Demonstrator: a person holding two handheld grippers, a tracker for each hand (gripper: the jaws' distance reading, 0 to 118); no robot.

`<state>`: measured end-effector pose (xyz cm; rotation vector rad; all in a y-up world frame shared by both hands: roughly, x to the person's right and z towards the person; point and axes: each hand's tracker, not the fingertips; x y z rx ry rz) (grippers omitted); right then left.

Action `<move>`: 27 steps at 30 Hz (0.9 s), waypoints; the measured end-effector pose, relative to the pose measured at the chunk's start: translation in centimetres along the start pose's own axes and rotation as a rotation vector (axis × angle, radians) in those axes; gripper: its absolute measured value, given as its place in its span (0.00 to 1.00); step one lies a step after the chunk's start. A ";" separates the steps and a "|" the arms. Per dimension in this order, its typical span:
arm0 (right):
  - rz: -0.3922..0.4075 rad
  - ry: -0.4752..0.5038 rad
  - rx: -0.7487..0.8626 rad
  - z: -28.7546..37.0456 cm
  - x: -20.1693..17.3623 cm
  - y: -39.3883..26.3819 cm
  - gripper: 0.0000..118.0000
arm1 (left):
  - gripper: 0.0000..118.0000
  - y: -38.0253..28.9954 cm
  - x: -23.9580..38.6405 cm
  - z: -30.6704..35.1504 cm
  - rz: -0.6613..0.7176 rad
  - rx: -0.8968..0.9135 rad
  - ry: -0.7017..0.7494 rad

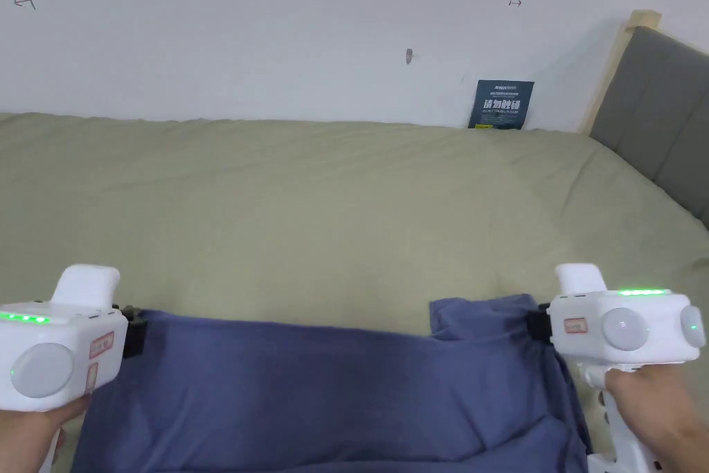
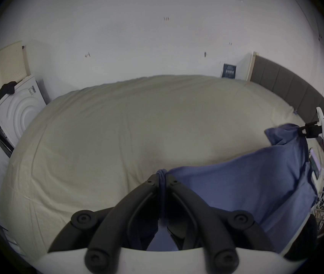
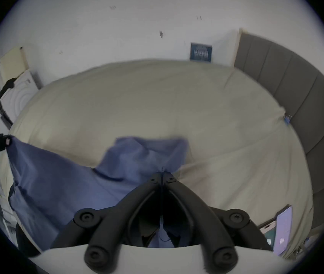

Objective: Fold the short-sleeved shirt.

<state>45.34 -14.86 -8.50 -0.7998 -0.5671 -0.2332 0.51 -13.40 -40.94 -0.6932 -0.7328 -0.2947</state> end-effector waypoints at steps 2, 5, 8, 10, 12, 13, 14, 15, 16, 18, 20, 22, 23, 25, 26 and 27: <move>0.024 0.030 0.063 4.1 -0.4 -0.6 0.01 | 0.02 -0.2 -0.2 3.4 0.033 0.045 -0.019; 0.047 0.070 0.155 10.7 -1.0 -2.7 0.01 | 0.02 -1.8 -0.4 9.8 0.070 0.125 -0.057; 0.070 0.096 0.164 16.4 -2.4 -6.7 0.01 | 0.02 -5.0 -0.2 15.0 0.048 0.142 -0.060; 0.080 0.109 0.160 18.4 -3.1 -10.2 0.01 | 0.02 -8.0 0.0 17.6 0.048 0.137 -0.075; 0.118 0.077 0.132 19.1 -3.8 -13.9 0.01 | 0.02 -11.5 0.2 18.6 0.034 0.097 -0.061; 0.120 0.064 0.115 19.0 -4.0 -15.8 0.01 | 0.02 -13.2 0.4 18.6 0.016 0.070 -0.035; 0.109 0.054 0.101 18.7 -4.2 -17.8 0.01 | 0.02 -15.0 0.5 18.2 0.011 0.039 -0.013; 0.096 0.040 0.082 17.6 -3.7 -19.5 0.01 | 0.02 -16.7 0.5 17.5 0.019 -0.001 0.013; 0.082 0.017 0.057 16.9 -3.8 -21.2 0.01 | 0.02 -18.3 0.6 16.6 0.019 -0.025 0.032; 0.051 -0.008 0.035 16.0 -4.1 -23.9 0.01 | 0.02 -20.7 0.9 14.9 0.024 -0.093 0.046; 0.006 -0.026 0.043 15.2 -4.0 -25.1 0.01 | 0.02 -22.0 1.4 13.9 0.034 -0.092 0.064; -0.014 -0.037 0.063 15.2 -3.8 -25.1 0.01 | 0.02 -22.0 1.6 13.4 0.036 -0.085 0.081; -0.022 -0.037 0.067 15.4 -3.6 -24.7 0.01 | 0.02 -21.9 1.7 13.3 0.043 -0.075 0.086; -0.024 -0.036 0.118 16.0 -3.4 -24.1 0.04 | 0.05 -21.2 1.8 13.6 0.060 -0.043 0.087; -0.018 -0.036 0.133 16.4 -3.4 -23.9 0.27 | 0.23 -20.9 1.9 14.0 0.066 -0.010 0.079; -0.012 -0.040 0.127 17.1 -3.6 -23.5 0.59 | 0.54 -20.6 2.2 14.8 0.060 0.026 0.097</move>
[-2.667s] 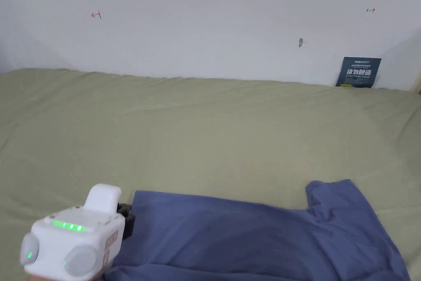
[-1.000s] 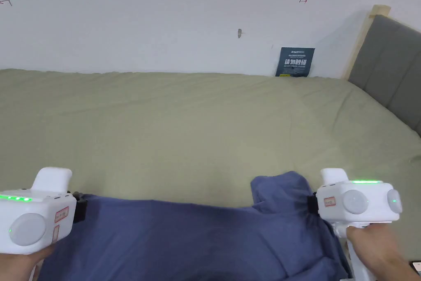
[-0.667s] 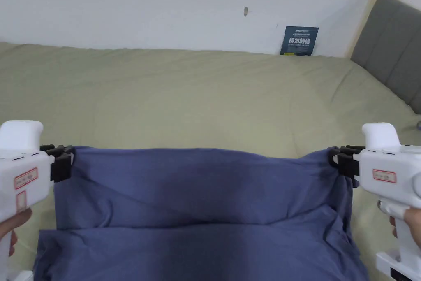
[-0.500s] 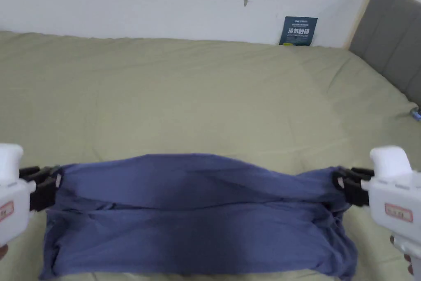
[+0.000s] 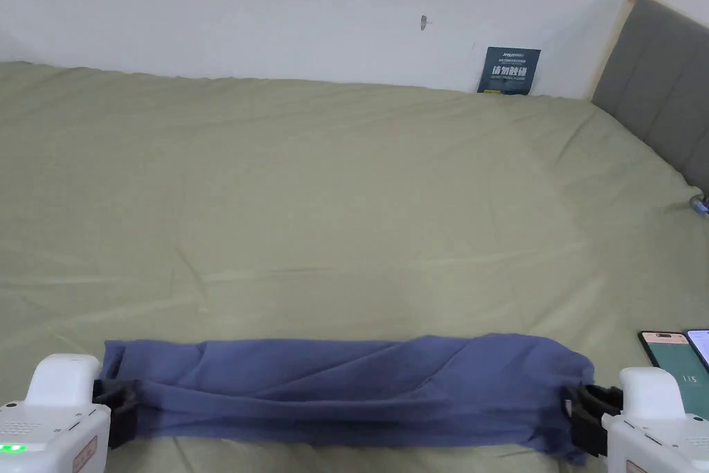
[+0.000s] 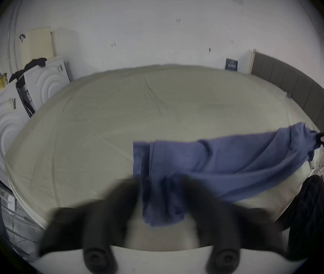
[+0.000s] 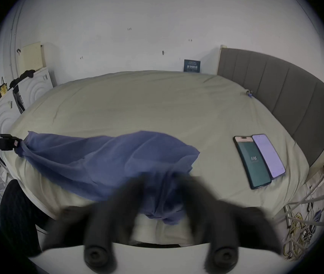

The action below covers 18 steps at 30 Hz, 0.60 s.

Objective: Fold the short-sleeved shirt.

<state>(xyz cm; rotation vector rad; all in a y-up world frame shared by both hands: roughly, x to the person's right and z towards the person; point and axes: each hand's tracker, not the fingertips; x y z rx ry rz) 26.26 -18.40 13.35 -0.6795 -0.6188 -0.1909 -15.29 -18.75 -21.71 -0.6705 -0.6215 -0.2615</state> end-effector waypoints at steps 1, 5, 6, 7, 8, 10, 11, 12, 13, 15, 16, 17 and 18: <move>0.003 -0.001 0.001 0.7 -0.1 0.4 0.86 | 0.82 0.3 0.1 0.9 0.007 0.036 -0.005; 0.035 -0.011 0.192 5.5 -1.8 1.0 0.99 | 0.89 1.0 1.5 7.6 -0.021 0.376 0.001; 0.022 0.005 0.231 6.6 -2.3 1.0 0.99 | 0.89 0.9 2.0 9.0 -0.030 0.434 0.017; -0.004 0.021 0.274 7.7 -2.7 0.9 0.99 | 0.89 0.7 2.4 10.0 -0.025 0.468 0.029; -0.044 0.036 0.329 9.0 -3.3 0.5 0.99 | 0.89 0.5 2.8 10.9 -0.024 0.495 0.029; -0.078 0.056 0.394 10.4 -4.1 -0.2 0.98 | 0.87 0.4 3.5 11.6 -0.035 0.459 0.034; -0.079 0.053 0.386 10.8 -4.6 -0.4 0.91 | 0.76 0.5 3.7 11.7 -0.051 0.414 0.030; -0.079 0.048 0.385 11.2 -5.2 -0.7 0.75 | 0.54 0.6 3.7 11.6 -0.065 0.372 0.001; -0.079 0.048 0.389 11.4 -5.6 -0.9 0.75 | 0.44 0.5 3.6 11.5 -0.074 0.348 -0.009; -0.044 0.034 0.379 11.6 -6.5 -0.9 0.57 | 0.23 -0.2 2.9 10.3 -0.071 0.305 0.024; -0.012 0.014 0.360 11.5 -6.8 -0.8 0.24 | 0.02 -0.5 2.6 10.1 -0.062 0.299 0.025; -0.008 0.005 0.377 11.5 -7.0 -1.0 0.01 | 0.03 -0.7 2.2 9.8 -0.028 0.270 -0.004; 0.001 0.026 0.375 11.5 -6.9 -0.9 0.01 | 0.03 -1.1 1.8 9.2 -0.002 0.245 -0.012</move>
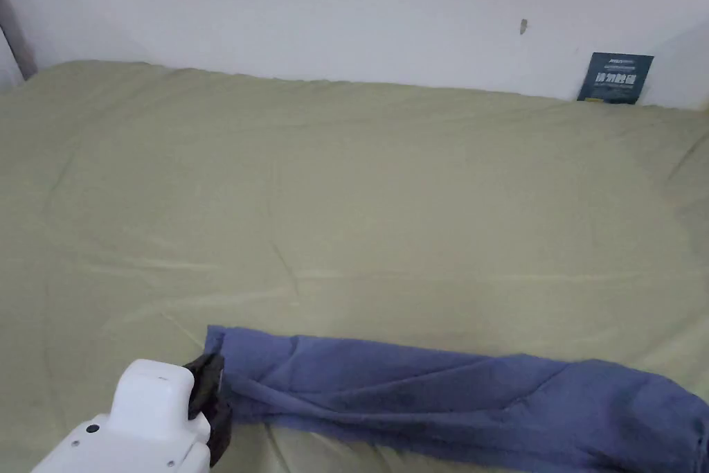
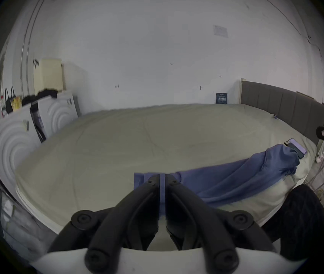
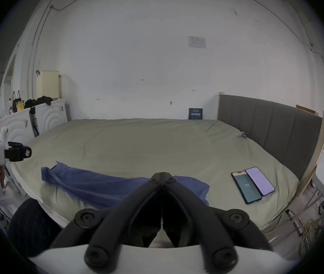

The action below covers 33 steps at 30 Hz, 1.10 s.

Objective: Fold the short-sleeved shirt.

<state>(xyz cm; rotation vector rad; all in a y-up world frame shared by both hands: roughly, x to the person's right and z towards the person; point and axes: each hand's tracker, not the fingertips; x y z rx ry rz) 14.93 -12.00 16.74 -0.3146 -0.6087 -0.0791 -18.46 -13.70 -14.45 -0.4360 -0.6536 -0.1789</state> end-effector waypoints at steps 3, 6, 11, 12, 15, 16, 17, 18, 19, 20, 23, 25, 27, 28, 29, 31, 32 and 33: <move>-0.001 0.019 -0.026 -0.3 0.0 0.2 0.01 | 0.02 -0.2 -1.3 -0.7 0.041 -0.042 -0.027; -0.016 0.026 -0.033 -0.5 0.1 0.4 0.01 | 0.02 -0.3 -4.8 -3.0 0.207 -0.136 -0.072; -0.053 0.032 -0.054 -0.8 0.3 0.1 0.01 | 0.45 -1.0 -11.3 -7.8 0.368 -0.278 -0.242; -0.055 0.032 -0.059 -0.9 0.2 0.0 0.01 | 0.77 -1.1 -12.3 -8.7 0.391 -0.309 -0.270; -0.055 0.028 -0.080 -1.1 0.0 -0.1 0.01 | 0.95 -1.8 -15.1 -11.4 0.553 -0.376 -0.392; -0.058 0.029 -0.083 -1.2 0.0 -0.1 0.01 | 0.95 -2.2 -15.9 -12.4 0.622 -0.395 -0.436; -0.062 0.028 -0.087 -1.4 -0.1 0.0 0.01 | 0.95 -2.8 -16.6 -13.7 0.685 -0.438 -0.494; -0.065 0.023 -0.089 -1.5 -0.2 0.1 0.01 | 0.95 -3.9 -17.0 -15.2 0.759 -0.490 -0.583; -0.068 0.021 -0.093 -1.6 -0.3 0.1 0.01 | 0.95 -4.9 -17.2 -16.6 0.842 -0.541 -0.659; -0.071 0.021 -0.096 -1.7 -0.3 0.2 0.01 | 0.95 -6.4 -17.0 -18.2 0.949 -0.602 -0.735; -0.068 0.019 -0.100 -1.8 -0.5 0.5 0.01 | 0.95 -7.5 -16.0 -20.0 1.091 -0.461 -0.931; -0.066 0.018 -0.100 -1.7 -0.6 0.6 0.01 | 0.90 -7.8 -14.8 -21.3 1.137 -0.449 -0.907; -0.067 0.021 -0.102 -1.8 -0.8 0.6 0.01 | 0.84 -7.5 -14.0 -22.2 1.081 -0.453 -0.867; -0.064 0.020 -0.107 -2.0 -0.9 0.7 0.01 | 0.64 -7.3 -13.3 -22.7 1.036 -0.507 -0.752; -0.063 0.022 -0.109 -2.1 -0.9 0.7 0.01 | 0.08 -7.6 -12.6 -23.2 0.958 -0.601 -0.596; -0.066 0.022 -0.111 -2.2 -1.0 0.6 0.01 | 0.00 -7.4 -12.4 -22.7 0.974 -0.515 -0.713; -0.070 0.022 -0.113 -2.2 -1.0 0.7 0.01 | 0.00 -6.5 -12.0 -22.4 0.934 -0.568 -0.624; -0.073 0.023 -0.110 -2.2 -1.0 0.8 0.01 | 0.00 -5.7 -11.7 -21.7 0.899 -0.585 -0.579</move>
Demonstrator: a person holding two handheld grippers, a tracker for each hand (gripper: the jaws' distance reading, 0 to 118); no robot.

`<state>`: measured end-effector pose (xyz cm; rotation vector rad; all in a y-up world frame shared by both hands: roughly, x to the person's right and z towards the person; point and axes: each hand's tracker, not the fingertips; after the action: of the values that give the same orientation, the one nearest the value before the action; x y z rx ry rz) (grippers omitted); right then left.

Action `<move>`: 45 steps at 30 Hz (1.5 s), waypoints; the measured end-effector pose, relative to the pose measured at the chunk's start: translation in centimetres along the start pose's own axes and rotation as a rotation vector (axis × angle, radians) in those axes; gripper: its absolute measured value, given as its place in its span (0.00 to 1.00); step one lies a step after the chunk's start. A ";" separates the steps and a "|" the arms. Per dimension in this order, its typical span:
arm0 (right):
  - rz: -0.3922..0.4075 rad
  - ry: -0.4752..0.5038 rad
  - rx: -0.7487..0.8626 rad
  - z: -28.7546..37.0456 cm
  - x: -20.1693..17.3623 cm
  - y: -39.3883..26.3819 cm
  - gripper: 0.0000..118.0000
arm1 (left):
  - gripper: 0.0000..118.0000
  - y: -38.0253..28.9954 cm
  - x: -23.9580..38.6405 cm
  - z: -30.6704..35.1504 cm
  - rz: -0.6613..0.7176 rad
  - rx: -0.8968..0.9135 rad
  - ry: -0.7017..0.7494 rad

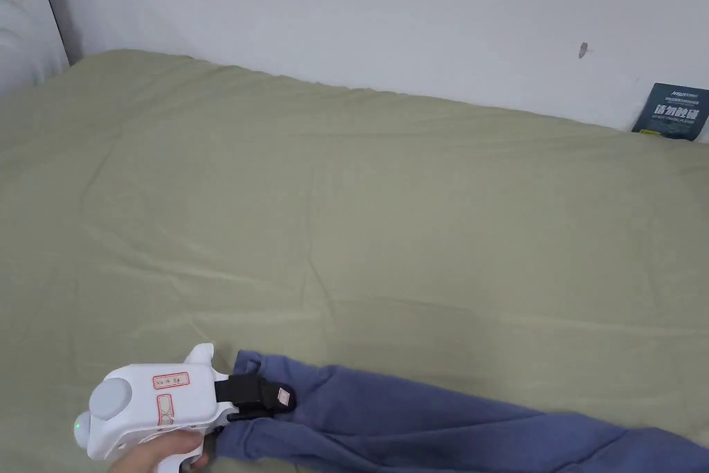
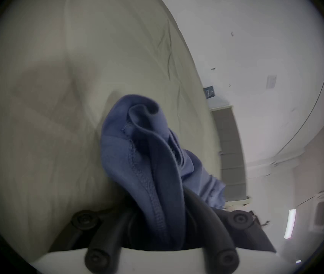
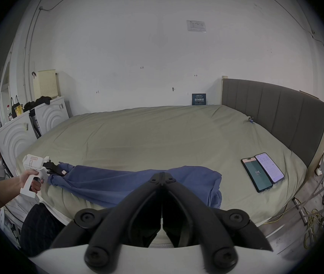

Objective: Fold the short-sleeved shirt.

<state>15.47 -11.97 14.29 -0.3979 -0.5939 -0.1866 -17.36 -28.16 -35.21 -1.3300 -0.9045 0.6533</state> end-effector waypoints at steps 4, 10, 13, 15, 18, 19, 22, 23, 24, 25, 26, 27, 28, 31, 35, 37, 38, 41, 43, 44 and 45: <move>0.000 0.004 0.011 0.0 0.0 0.2 0.01 | 0.00 0.0 4.1 2.5 -0.211 0.138 0.218; -0.005 0.023 0.038 0.7 -0.4 0.2 0.01 | 0.00 -0.3 7.8 4.9 -0.458 0.250 0.614; 0.007 0.029 0.045 0.9 -0.6 -0.1 0.01 | 0.00 -1.0 8.9 5.2 -0.436 0.239 0.591; 0.002 0.034 0.051 1.2 -0.6 -0.2 0.01 | 0.00 -2.6 11.2 5.8 -0.432 0.271 0.492; -0.008 0.041 0.065 1.6 -0.6 -0.2 0.01 | 0.00 -4.3 14.4 5.2 -0.385 0.218 0.269; -0.009 0.043 0.069 1.7 -0.5 -0.2 0.01 | 0.00 -4.9 15.3 4.2 -0.385 0.183 0.219; -0.005 0.041 0.073 1.9 -0.5 -0.3 0.01 | 0.00 -6.2 16.8 -0.6 -0.381 0.103 0.148; -0.009 0.041 0.069 2.0 -0.4 -0.4 0.01 | 0.00 -6.4 16.7 -2.7 -0.368 0.073 0.156; -0.018 0.040 0.066 2.2 -0.2 -0.4 0.01 | 0.00 -6.7 16.7 -5.2 -0.373 0.046 0.194; -0.028 0.037 0.071 2.4 -0.1 -0.5 0.01 | 0.00 -6.9 16.4 -7.1 -0.383 0.033 0.240; -0.040 0.032 0.080 2.7 0.1 -0.6 0.01 | 0.00 -7.1 16.0 -9.0 -0.399 0.017 0.294; -0.052 0.031 0.084 3.0 0.3 -0.5 0.01 | 0.00 -7.3 15.5 -10.3 -0.402 0.014 0.334; -0.065 0.031 0.087 3.2 0.5 -0.5 0.01 | 0.00 -7.6 15.3 -11.8 -0.414 -0.014 0.364; -0.080 0.033 0.103 3.7 1.1 -0.5 0.01 | 0.02 -8.8 16.2 -12.5 -0.486 -0.015 0.440; -0.084 0.030 0.109 3.7 1.4 -0.5 0.01 | 0.77 -11.5 19.8 -12.8 -0.620 0.031 0.489; -0.086 0.030 0.110 3.5 1.4 -0.6 0.01 | 0.80 -12.9 21.4 -13.7 -0.644 0.038 0.484; -0.090 0.030 0.111 3.4 1.5 -0.6 0.01 | 0.80 -13.6 22.0 -14.3 -0.649 0.027 0.486; -0.108 0.035 0.117 3.5 1.5 -0.7 0.01 | 0.80 -15.1 22.7 -16.2 -0.670 -0.003 0.483; -0.108 0.035 0.115 3.6 1.6 -0.7 0.01 | 0.78 -15.5 22.7 -16.6 -0.674 -0.013 0.476; -0.107 0.035 0.115 3.7 1.6 -0.7 0.01 | 0.78 -15.3 22.6 -16.1 -0.669 -0.003 0.470; -0.107 0.037 0.116 3.8 1.7 -0.7 0.01 | 0.78 -15.2 22.7 -15.2 -0.664 0.015 0.445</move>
<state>14.71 -11.13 18.40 -0.2501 -0.5872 -0.2603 5.89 -19.55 -16.20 -1.0109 -0.8933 -0.1474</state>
